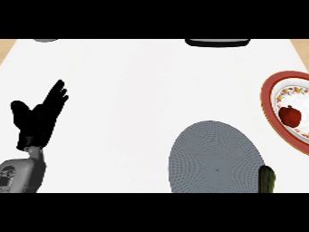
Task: Pick the bell pepper from the placemat and place it in the plate
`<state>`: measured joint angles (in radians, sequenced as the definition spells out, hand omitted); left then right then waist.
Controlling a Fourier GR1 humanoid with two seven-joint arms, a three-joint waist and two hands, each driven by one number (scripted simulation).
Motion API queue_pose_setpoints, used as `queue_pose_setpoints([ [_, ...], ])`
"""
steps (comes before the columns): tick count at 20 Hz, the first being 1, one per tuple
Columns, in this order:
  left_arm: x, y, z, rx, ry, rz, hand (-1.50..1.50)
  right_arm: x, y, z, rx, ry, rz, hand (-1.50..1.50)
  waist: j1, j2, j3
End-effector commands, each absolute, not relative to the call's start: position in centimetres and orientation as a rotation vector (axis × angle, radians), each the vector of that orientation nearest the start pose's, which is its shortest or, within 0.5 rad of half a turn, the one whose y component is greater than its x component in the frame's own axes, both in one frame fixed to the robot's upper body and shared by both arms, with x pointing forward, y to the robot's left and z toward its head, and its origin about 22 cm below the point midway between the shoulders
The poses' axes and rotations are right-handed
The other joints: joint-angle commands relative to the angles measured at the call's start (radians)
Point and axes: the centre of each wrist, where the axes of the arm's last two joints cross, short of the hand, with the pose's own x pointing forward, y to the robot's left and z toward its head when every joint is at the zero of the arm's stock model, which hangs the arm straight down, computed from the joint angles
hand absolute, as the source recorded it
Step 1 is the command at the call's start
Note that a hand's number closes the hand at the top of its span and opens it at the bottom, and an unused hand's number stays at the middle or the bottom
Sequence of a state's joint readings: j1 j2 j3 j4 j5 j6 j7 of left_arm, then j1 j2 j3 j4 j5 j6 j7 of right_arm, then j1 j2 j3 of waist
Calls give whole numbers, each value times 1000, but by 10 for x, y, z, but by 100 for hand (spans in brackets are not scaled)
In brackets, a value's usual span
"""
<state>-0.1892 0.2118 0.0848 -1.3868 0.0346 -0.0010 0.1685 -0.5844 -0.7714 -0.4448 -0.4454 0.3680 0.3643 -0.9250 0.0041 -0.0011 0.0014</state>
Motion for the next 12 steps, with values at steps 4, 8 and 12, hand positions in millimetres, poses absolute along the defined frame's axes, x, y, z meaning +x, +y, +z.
queue_pose_setpoints([
  [4, 285, 291, 15, 165, -1416, -83, 0, 294, -536, 81, 19, -1765, 411, -150, 2, 2, 0],
  [8, 295, 283, 31, 156, -1407, -91, 0, 287, -548, 93, 65, -1765, 386, -150, 11, 8, 3],
  [12, 292, 277, 29, 175, -1426, -104, 0, 269, -560, 91, 38, -1810, 362, -150, 4, 11, 5],
])
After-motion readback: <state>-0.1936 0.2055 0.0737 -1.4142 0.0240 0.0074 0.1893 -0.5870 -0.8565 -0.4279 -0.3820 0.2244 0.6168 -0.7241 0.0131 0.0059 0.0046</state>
